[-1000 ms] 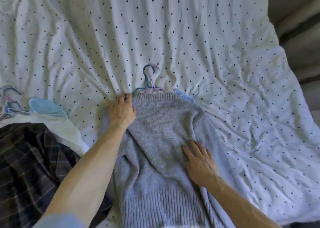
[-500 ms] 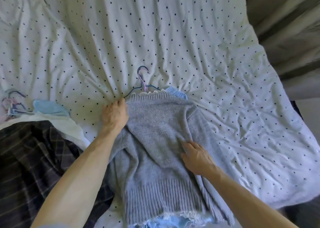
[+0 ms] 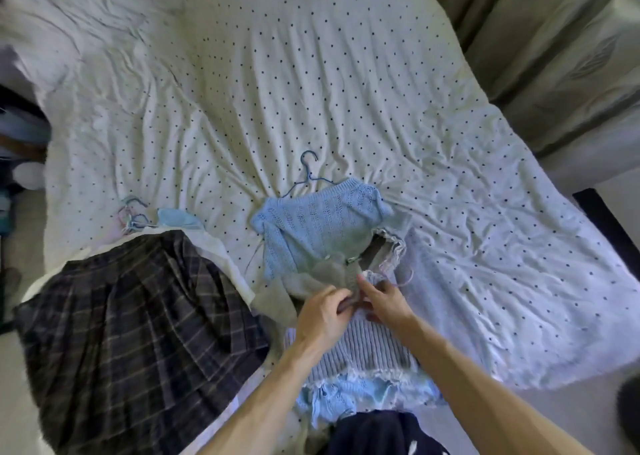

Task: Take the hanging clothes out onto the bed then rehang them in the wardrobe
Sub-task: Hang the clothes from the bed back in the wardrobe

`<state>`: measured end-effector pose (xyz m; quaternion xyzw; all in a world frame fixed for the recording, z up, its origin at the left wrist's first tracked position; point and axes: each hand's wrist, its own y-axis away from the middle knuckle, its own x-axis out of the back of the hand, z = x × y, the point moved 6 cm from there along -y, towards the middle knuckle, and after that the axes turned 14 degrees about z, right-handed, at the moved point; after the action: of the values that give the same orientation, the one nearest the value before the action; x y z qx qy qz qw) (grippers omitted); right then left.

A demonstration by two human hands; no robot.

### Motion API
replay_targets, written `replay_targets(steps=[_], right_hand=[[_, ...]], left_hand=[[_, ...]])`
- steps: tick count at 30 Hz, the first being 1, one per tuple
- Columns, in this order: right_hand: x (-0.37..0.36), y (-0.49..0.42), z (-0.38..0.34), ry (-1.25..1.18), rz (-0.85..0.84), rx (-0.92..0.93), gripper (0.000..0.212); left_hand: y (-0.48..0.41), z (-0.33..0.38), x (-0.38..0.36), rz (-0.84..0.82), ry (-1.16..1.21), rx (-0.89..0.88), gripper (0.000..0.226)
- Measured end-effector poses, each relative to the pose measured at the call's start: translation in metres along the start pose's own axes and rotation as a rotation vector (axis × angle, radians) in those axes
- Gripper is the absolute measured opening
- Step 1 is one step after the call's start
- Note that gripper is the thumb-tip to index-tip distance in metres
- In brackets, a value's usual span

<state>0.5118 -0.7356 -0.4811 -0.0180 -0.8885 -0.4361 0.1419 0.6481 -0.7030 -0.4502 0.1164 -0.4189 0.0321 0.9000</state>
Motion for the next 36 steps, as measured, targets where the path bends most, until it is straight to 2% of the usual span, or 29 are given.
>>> replay_targets(steps=[3, 6, 9, 11, 13, 15, 17, 19, 21, 24, 28, 31, 36], right_hand=[[0.015, 0.001, 0.014, -0.176, 0.135, -0.099, 0.018], [0.033, 0.006, 0.025, -0.209, 0.224, -0.129, 0.016], [0.053, 0.015, 0.031, -0.194, 0.231, -0.069, 0.015], [0.069, 0.023, 0.029, -0.165, 0.203, 0.004, 0.012], [0.083, 0.033, 0.028, -0.167, 0.149, 0.051, 0.017], [0.099, 0.046, 0.029, -0.19, 0.125, 0.096, 0.017], [0.116, 0.058, 0.034, -0.22, 0.124, 0.102, 0.015], [0.134, 0.069, 0.046, -0.246, 0.135, 0.099, 0.012], [0.15, 0.076, 0.064, -0.257, 0.162, 0.08, 0.013], [0.173, 0.094, 0.092, -0.248, 0.187, 0.071, 0.011], [0.212, 0.128, 0.116, -0.304, 0.211, 0.102, 0.007], [0.246, 0.154, 0.136, -0.332, 0.268, 0.131, 0.024], [0.296, 0.201, 0.179, -0.345, 0.368, 0.152, 0.023]], left_hand=[[0.022, 0.016, -0.012, -0.159, 0.009, 0.013, 0.016], [0.026, 0.022, -0.014, -0.268, -0.047, -0.014, 0.019], [0.017, 0.031, -0.006, -0.331, -0.086, -0.042, 0.024], [0.003, 0.042, 0.002, -0.282, -0.114, -0.066, 0.034], [-0.011, 0.066, 0.004, -0.258, -0.168, -0.166, 0.049], [-0.014, 0.1, -0.007, -0.347, -0.293, -0.359, 0.056], [-0.008, 0.127, -0.026, -0.453, -0.442, -0.491, 0.054], [0.002, 0.137, -0.045, -0.536, -0.481, -0.455, 0.05], [0.016, 0.141, -0.058, -0.559, -0.512, -0.437, 0.043], [0.045, 0.156, -0.074, -0.55, -0.572, -0.592, 0.036], [0.085, 0.199, -0.087, -0.517, -0.511, -0.75, 0.041], [0.122, 0.239, -0.103, -0.558, -0.484, -0.834, 0.04], [0.188, 0.271, -0.123, -0.716, -0.297, -0.729, 0.017]])
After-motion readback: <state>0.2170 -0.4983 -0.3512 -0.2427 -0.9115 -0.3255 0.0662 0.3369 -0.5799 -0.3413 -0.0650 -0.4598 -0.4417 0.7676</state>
